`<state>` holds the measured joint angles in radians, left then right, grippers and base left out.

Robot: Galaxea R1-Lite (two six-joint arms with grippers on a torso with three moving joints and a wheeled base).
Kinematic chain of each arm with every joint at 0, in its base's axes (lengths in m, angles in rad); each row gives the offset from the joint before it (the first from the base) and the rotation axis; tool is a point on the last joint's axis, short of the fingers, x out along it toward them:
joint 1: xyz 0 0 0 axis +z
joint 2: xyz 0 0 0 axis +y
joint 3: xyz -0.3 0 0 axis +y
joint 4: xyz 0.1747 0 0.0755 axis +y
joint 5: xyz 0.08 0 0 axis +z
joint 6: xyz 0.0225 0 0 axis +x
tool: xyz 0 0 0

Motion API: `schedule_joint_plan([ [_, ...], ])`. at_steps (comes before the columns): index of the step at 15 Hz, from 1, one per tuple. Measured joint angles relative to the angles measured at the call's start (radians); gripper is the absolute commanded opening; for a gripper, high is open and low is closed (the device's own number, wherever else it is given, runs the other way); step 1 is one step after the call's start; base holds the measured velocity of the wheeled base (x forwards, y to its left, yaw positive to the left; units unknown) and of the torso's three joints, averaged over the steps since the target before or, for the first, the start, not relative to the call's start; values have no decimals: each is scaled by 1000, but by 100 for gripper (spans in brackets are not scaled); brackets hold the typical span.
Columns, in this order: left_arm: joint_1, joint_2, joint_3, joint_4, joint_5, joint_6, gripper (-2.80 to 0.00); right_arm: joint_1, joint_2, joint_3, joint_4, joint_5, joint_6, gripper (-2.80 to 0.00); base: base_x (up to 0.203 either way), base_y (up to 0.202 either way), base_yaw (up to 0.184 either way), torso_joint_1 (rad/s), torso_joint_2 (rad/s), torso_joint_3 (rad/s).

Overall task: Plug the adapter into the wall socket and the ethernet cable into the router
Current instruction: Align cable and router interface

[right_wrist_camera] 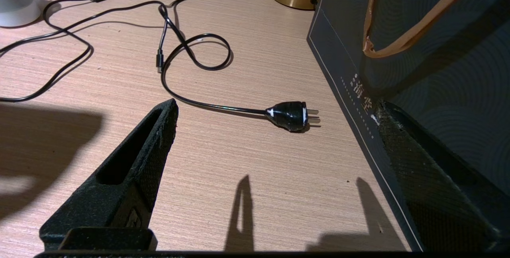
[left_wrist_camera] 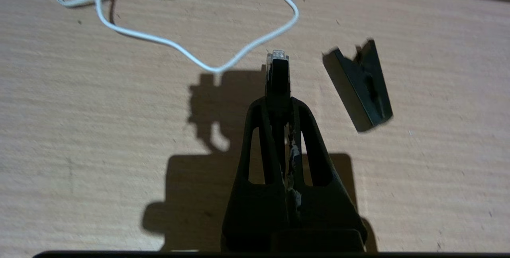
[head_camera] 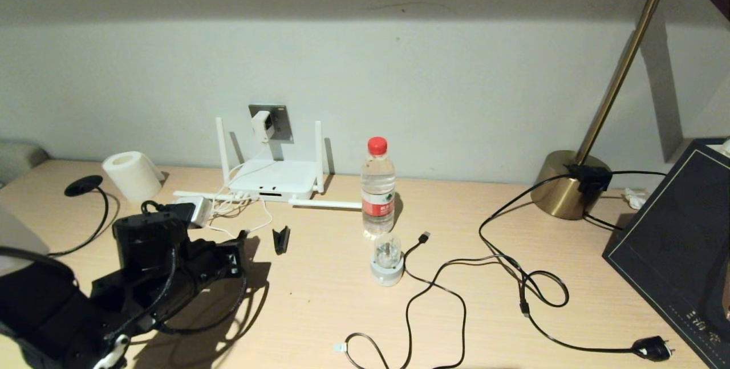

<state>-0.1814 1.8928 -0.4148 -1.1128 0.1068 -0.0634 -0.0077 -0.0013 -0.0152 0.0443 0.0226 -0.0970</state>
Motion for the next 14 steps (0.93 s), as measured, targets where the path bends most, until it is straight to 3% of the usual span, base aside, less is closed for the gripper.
schedule_joint_plan([
  [10,-53,-63,55,-34,21,20,-280,0,0,0,0,0,0,0,0,0,0,0,0,0],
  [11,-51,-66,67,-34,23,19,-280,0,0,0,-1,0,5,-280,0,0,0,0,0,0],
  [14,-51,-78,82,-63,25,26,-280,0,0,0,-2,-1,24,-280,0,0,0,0,0,0],
])
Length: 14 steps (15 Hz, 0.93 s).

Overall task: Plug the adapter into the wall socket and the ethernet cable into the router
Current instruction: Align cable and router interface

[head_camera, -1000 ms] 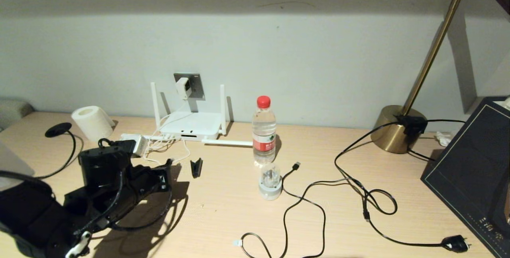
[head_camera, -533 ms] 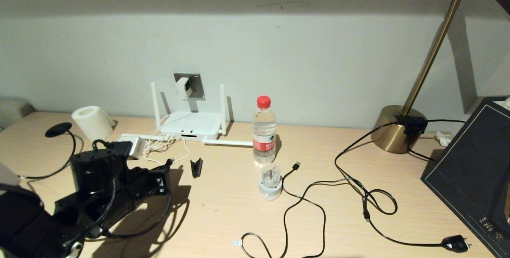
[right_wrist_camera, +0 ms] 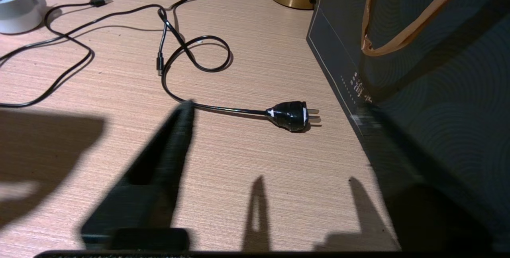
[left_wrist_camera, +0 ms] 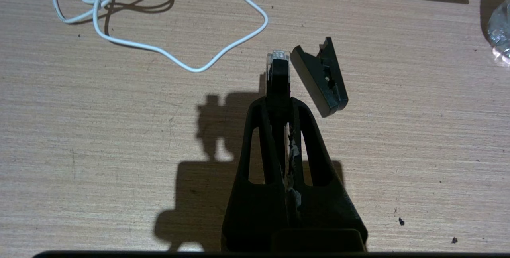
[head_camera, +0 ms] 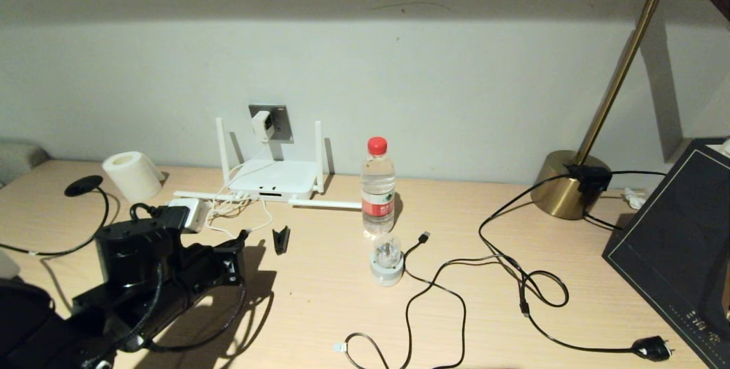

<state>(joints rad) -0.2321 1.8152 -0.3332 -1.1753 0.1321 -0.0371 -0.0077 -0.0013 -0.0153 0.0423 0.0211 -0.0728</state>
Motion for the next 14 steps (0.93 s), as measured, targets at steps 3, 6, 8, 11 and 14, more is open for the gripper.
schedule_joint_plan([
  [3,-1,-9,13,-1,-1,1,-280,0,0,0,0,-1,10,-280,0,0,0,0,0,0],
  [6,-4,-1,15,-1,-2,1,-280,0,0,-1,0,-2,13,-280,0,0,0,0,0,0],
  [8,-4,3,14,-5,-4,1,-280,0,0,-1,1,-2,11,-280,0,0,0,0,0,0],
  [11,-4,7,6,-6,-5,19,-280,0,0,-1,0,-1,10,-280,0,0,0,0,0,0],
  [14,-12,19,-7,-7,-7,19,-280,0,0,-1,0,-2,10,-280,0,0,0,0,0,0],
])
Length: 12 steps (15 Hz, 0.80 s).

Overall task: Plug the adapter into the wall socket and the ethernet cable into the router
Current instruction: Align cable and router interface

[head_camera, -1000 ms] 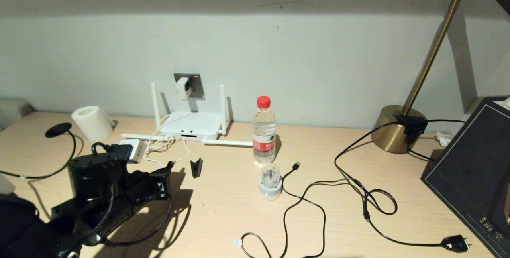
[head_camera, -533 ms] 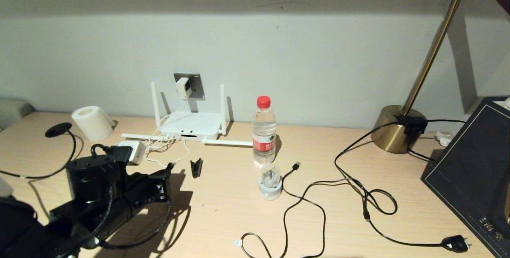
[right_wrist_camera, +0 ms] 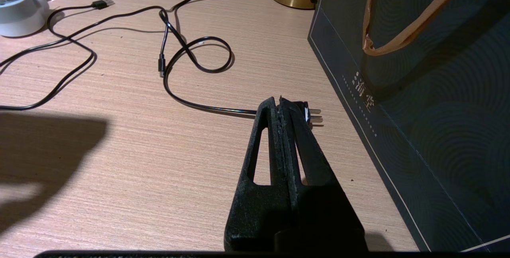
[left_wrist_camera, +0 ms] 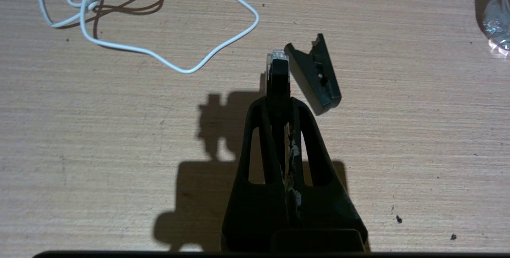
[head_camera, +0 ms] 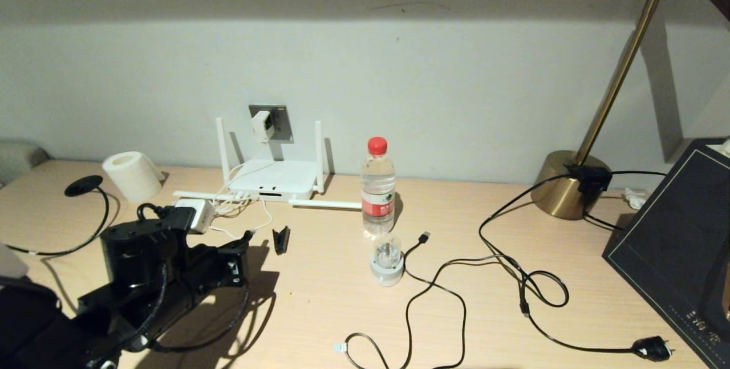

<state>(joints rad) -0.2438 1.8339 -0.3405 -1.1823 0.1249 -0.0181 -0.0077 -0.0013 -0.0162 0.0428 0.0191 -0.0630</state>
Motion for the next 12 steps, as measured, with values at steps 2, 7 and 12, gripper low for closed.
schedule_joint_plan([
  [2,-1,15,-13,-27,3,2,-280,0,0,0,0,0,1,-280,0,0,0,0,0,0],
  [7,1,47,-2,-77,3,0,-280,0,0,0,0,0,0,-280,0,0,0,0,0,0],
  [12,12,73,-24,-104,-74,5,-280,0,0,0,0,0,0,-280,0,0,0,0,0,0],
])
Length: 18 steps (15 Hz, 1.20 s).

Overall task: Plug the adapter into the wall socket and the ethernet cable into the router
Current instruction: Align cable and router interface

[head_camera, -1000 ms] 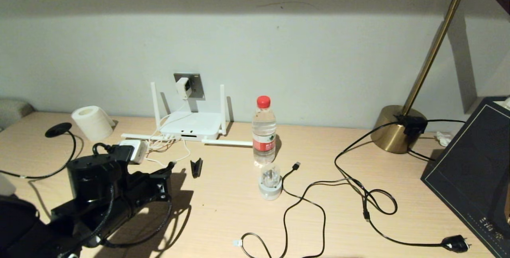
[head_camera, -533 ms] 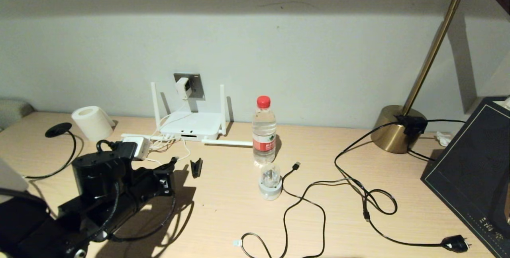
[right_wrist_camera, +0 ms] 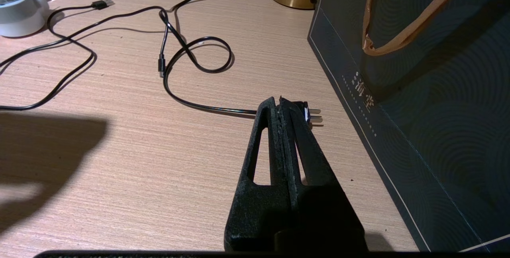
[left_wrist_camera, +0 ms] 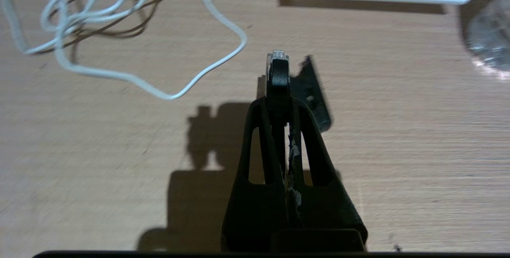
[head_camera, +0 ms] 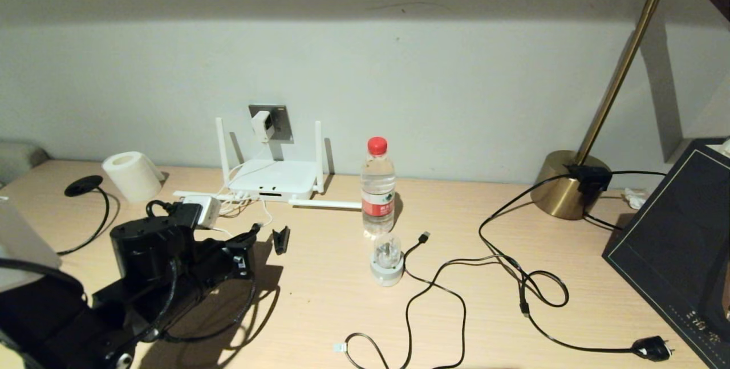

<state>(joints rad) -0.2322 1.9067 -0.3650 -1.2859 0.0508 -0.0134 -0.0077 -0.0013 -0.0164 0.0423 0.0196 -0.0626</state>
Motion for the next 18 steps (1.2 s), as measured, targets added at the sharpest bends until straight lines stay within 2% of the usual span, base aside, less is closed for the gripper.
schedule_joint_plan([
  [2,27,15,-41,1,-62,-2,-280,0,0,0,0,0,0,-280,0,0,0,0,0,0],
  [6,103,75,-103,9,-135,-1,-280,0,0,0,0,0,0,-280,0,0,0,0,0,0],
  [12,126,183,-239,14,-138,5,-280,0,0,0,0,0,0,-280,0,0,0,0,0,0],
  [18,131,221,-280,24,-140,21,-280,0,0,0,0,0,1,-280,0,0,0,0,0,0],
])
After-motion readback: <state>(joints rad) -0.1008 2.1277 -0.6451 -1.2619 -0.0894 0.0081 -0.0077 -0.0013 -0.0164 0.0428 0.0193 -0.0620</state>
